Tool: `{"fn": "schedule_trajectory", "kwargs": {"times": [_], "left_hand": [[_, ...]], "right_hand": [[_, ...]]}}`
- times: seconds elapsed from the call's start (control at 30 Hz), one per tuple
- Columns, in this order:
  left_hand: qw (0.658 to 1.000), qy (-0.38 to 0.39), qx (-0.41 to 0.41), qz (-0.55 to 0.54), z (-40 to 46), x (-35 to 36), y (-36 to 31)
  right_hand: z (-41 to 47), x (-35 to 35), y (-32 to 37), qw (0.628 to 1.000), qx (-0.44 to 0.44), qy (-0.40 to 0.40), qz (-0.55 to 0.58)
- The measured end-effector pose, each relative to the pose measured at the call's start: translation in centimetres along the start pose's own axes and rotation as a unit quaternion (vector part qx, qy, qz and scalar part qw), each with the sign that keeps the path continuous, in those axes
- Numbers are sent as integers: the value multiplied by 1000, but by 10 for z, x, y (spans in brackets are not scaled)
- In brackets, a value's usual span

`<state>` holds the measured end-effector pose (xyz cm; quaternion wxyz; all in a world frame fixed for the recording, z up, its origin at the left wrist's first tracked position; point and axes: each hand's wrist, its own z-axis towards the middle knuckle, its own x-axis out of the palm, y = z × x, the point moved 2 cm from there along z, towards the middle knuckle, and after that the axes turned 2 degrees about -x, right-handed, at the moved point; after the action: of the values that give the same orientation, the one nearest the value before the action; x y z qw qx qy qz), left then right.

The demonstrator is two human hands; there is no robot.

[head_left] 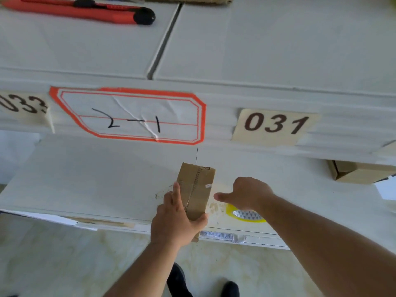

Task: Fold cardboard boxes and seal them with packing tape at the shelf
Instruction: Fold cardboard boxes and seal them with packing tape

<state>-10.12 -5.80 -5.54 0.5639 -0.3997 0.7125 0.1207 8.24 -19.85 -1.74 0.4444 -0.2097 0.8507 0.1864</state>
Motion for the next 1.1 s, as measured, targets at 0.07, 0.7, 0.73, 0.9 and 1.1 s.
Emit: {"fn": "schedule_trajectory", "kwargs": {"times": [0.07,0.7,0.73,0.9,1.1], "left_hand": [[1000,6,2,-7,-1,0,0],[905,96,-48,-412,4,34,-23],[902,98,-35,-420,3,31,-22],[941,54,-32,-333,12,23,6],[933,55,-33,-355,8,31,10]], "right_hand": [[3,7,-1,1000,7,8,13],[-22,-16,-25,980,-23,-34,194],[-22,-16,-20,979,-29,-39,199],[-17,-20,40,974,-122,-7,188],[-6,-25,55,972,-110,43,204]]}}
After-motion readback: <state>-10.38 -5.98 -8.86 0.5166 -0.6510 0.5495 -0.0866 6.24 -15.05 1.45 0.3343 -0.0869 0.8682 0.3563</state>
